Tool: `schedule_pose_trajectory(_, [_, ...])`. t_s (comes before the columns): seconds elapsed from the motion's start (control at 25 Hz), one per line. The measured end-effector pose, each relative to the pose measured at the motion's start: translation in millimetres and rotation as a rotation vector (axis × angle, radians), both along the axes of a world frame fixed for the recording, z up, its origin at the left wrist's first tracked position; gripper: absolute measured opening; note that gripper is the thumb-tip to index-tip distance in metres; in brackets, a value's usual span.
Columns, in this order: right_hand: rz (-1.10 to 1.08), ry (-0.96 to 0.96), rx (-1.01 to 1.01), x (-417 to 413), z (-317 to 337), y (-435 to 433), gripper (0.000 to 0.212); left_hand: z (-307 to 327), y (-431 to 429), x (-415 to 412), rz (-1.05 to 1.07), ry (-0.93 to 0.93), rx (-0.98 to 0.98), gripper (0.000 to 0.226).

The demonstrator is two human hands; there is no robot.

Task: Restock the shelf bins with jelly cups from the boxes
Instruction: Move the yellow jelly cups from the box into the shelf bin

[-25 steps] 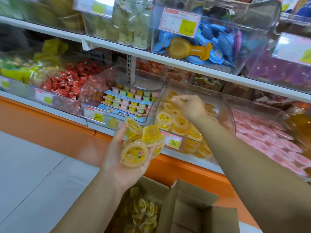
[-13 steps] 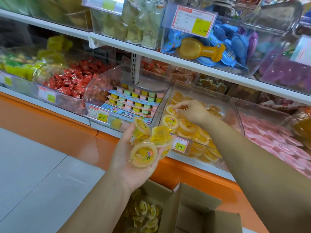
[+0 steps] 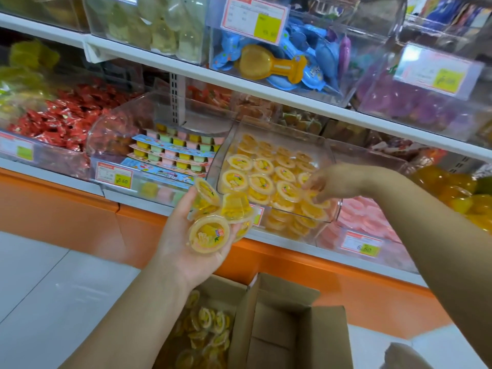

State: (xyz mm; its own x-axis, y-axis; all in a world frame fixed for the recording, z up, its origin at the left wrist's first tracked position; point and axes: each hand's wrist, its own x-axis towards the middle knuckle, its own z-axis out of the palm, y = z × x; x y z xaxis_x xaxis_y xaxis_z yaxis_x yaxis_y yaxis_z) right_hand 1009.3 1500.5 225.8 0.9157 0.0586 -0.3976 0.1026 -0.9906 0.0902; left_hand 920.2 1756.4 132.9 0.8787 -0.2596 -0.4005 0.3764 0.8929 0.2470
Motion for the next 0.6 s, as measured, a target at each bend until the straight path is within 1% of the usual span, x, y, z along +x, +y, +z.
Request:
schedule_pose_trajectory(0.04, [0.005, -0.006, 0.006, -1, -5, -5, 0.050, 4, -3, -3, -0.057, -0.008, -0.066, 0.039])
schedule_pose_trajectory(0.16, [0.024, 0.012, -0.005, -4, -3, -6, 0.053, 12, -11, -11, -0.078, 0.029, -0.028, 0.038])
schedule_pose_trajectory(0.28, [0.039, 0.025, -0.004, -1, -3, -7, 0.049, 17, -15, -14, -0.139, 0.076, -0.024, 0.040])
schedule_pose_trajectory(0.44, [0.028, 0.056, -0.053, 5, -4, -6, 0.045, 18, -15, -12, -0.150, 0.103, 0.006, 0.043])
schedule_pose_trajectory(0.48, [0.033, 0.039, -0.078, 4, -4, -4, 0.045, 17, -15, -10, -0.150, 0.096, 0.008, 0.042])
schedule_pose_trajectory(0.56, [0.069, -0.090, -0.065, 3, -1, 1, 0.042, 17, -13, -8, -0.152, 0.084, -0.002, 0.042])
schedule_pose_trajectory(0.6, [0.091, -0.164, 0.036, -1, 2, 7, 0.039, 17, -13, -8, -0.154, 0.080, -0.013, 0.042])
